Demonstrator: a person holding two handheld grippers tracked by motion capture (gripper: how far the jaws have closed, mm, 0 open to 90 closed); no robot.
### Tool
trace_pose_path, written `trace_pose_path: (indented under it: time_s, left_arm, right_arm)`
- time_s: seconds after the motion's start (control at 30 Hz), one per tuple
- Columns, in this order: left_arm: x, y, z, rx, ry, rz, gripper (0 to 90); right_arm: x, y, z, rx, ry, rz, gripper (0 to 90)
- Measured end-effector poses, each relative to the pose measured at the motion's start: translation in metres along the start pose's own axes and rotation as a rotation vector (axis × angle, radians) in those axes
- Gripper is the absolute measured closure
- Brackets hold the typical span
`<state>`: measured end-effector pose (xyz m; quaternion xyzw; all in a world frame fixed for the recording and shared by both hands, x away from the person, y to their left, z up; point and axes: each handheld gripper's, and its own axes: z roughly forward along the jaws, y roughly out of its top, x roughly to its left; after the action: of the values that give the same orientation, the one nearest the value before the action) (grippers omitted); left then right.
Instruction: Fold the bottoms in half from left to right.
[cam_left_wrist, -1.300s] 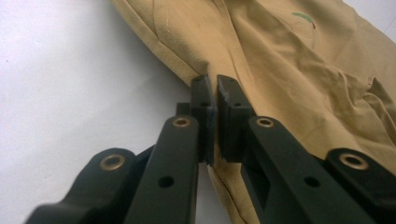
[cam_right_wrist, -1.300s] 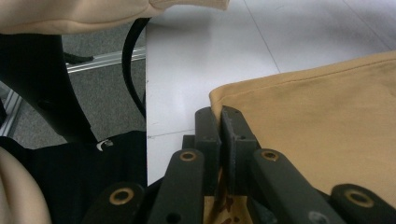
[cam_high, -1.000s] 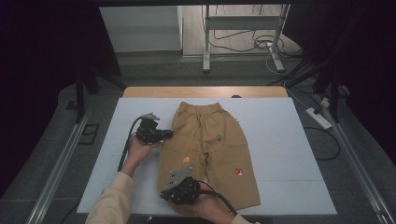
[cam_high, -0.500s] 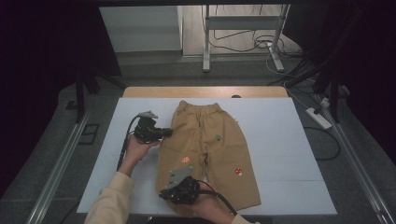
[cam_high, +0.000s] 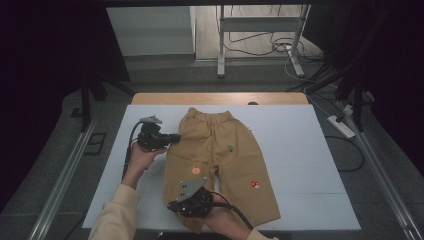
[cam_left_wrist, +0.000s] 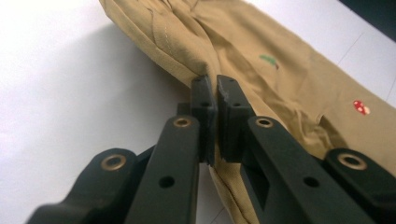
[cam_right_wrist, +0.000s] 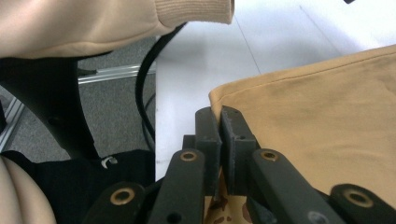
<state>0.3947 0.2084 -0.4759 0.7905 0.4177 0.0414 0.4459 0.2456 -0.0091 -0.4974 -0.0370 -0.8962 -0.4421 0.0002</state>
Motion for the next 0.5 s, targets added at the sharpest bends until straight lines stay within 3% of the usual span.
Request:
trace_pose_path:
  time_s: [0.1,0.2,0.5]
  left_arm:
    - [0.002,0.002,-0.020,-0.053,-0.007,-0.015,86.2]
    - [0.002,0.002,-0.024,-0.061,-0.004,-0.017,86.2]
    - [-0.004,0.003,-0.010,-0.034,0.012,-0.001,86.1]
  right_arm:
    - [0.004,0.010,-0.005,-0.040,0.003,-0.012,86.1]
    - [0.005,0.013,-0.009,-0.051,-0.001,-0.020,86.1]
    - [-0.005,-0.002,-0.022,-0.034,-0.037,0.021,86.1]
